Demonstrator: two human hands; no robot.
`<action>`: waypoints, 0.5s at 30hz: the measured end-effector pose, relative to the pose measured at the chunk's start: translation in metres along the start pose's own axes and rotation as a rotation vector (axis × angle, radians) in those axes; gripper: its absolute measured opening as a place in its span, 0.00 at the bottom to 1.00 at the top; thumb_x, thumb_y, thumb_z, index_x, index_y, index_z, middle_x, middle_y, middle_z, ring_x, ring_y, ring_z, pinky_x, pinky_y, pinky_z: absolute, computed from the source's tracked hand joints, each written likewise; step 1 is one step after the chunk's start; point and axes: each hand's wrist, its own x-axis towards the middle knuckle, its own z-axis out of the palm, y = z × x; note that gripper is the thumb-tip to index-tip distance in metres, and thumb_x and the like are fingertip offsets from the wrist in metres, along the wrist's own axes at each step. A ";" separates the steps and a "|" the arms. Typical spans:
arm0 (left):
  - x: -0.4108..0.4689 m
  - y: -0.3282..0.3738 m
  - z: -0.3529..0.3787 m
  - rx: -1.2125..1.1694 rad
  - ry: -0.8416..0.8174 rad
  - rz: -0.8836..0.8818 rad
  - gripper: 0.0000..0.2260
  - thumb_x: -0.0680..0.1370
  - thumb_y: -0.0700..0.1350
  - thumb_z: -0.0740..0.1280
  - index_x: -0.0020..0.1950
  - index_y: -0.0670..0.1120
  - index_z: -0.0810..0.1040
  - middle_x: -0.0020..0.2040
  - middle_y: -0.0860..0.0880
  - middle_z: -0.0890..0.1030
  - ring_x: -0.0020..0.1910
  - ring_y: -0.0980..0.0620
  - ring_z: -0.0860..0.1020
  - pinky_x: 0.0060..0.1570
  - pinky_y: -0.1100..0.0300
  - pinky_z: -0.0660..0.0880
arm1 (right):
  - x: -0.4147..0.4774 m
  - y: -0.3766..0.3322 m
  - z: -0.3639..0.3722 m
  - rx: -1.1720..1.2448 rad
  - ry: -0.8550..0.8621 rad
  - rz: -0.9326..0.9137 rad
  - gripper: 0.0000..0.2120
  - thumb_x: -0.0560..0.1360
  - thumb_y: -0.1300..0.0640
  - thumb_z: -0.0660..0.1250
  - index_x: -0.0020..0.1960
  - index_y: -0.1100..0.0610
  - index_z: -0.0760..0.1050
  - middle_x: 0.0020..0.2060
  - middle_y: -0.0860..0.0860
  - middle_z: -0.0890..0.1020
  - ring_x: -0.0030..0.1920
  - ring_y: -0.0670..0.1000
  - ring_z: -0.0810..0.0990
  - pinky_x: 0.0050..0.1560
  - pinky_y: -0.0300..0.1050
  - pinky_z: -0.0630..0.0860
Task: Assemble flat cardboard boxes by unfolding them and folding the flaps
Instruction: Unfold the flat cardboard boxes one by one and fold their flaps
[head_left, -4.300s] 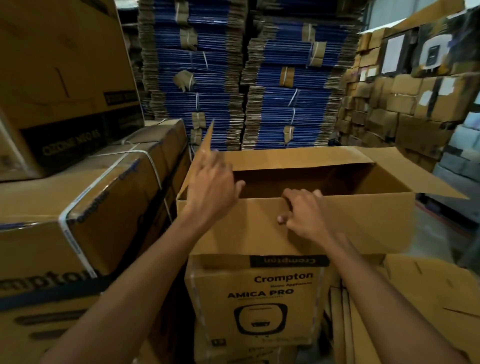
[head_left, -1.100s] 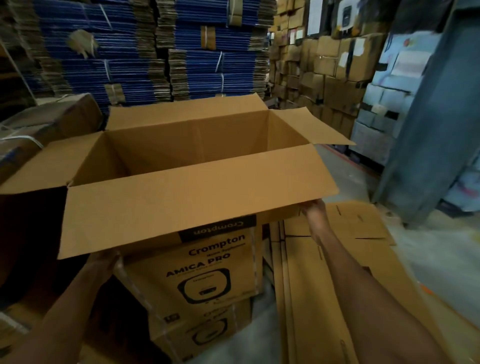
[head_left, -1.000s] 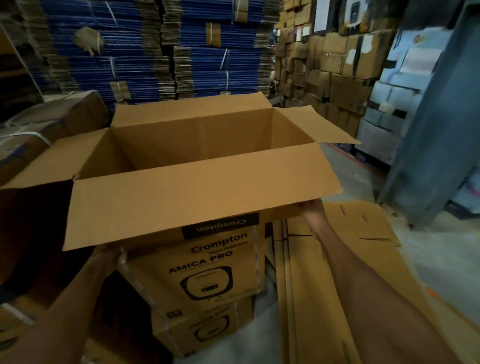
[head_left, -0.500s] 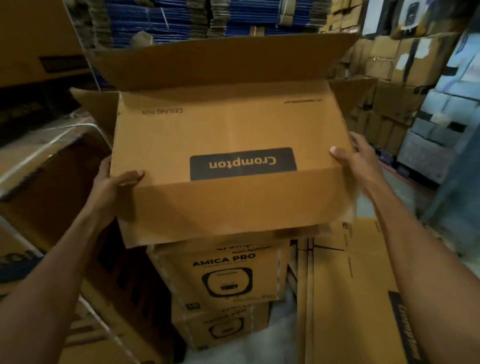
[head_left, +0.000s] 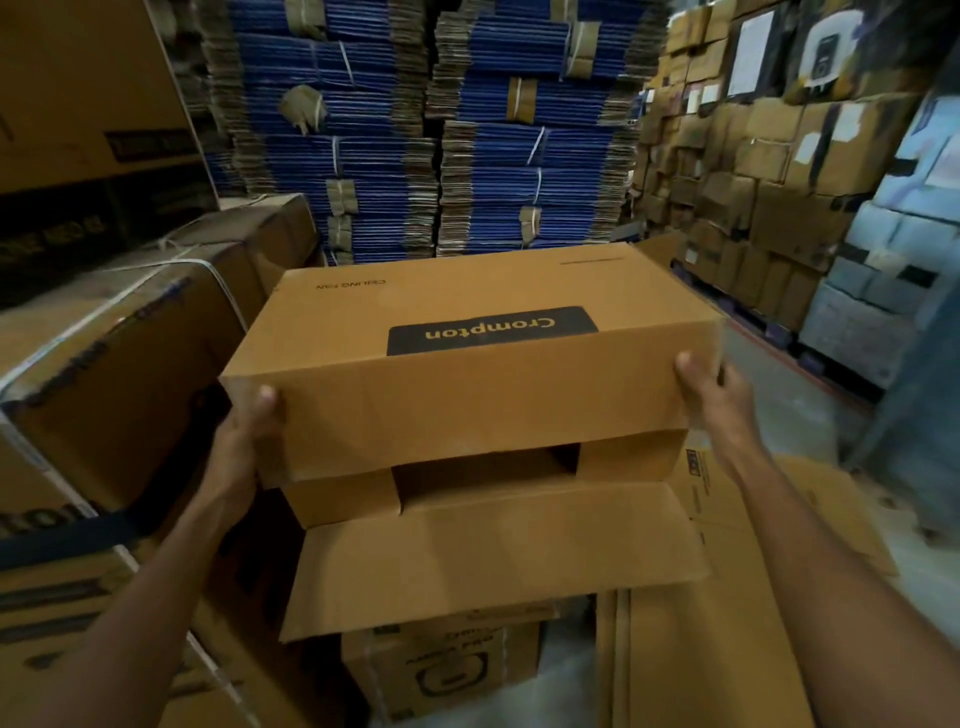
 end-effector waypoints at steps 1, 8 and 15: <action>-0.006 -0.015 -0.001 0.025 -0.009 -0.042 0.35 0.71 0.69 0.68 0.74 0.54 0.71 0.65 0.52 0.78 0.63 0.50 0.78 0.60 0.45 0.76 | -0.007 0.019 0.000 -0.019 -0.020 0.039 0.48 0.60 0.24 0.72 0.72 0.50 0.72 0.61 0.48 0.81 0.61 0.53 0.80 0.60 0.54 0.76; -0.008 -0.029 0.016 0.204 0.152 -0.184 0.40 0.71 0.70 0.70 0.76 0.48 0.71 0.70 0.44 0.77 0.69 0.41 0.75 0.70 0.40 0.70 | -0.024 0.043 0.018 -0.140 -0.027 0.133 0.46 0.71 0.28 0.68 0.81 0.44 0.54 0.77 0.50 0.67 0.75 0.59 0.67 0.73 0.63 0.65; 0.028 0.079 0.023 0.584 0.205 0.069 0.35 0.76 0.62 0.72 0.77 0.46 0.69 0.70 0.42 0.76 0.67 0.40 0.75 0.63 0.49 0.71 | 0.019 -0.065 0.027 -0.311 0.048 -0.070 0.30 0.77 0.50 0.72 0.75 0.47 0.65 0.67 0.53 0.76 0.66 0.59 0.75 0.58 0.49 0.71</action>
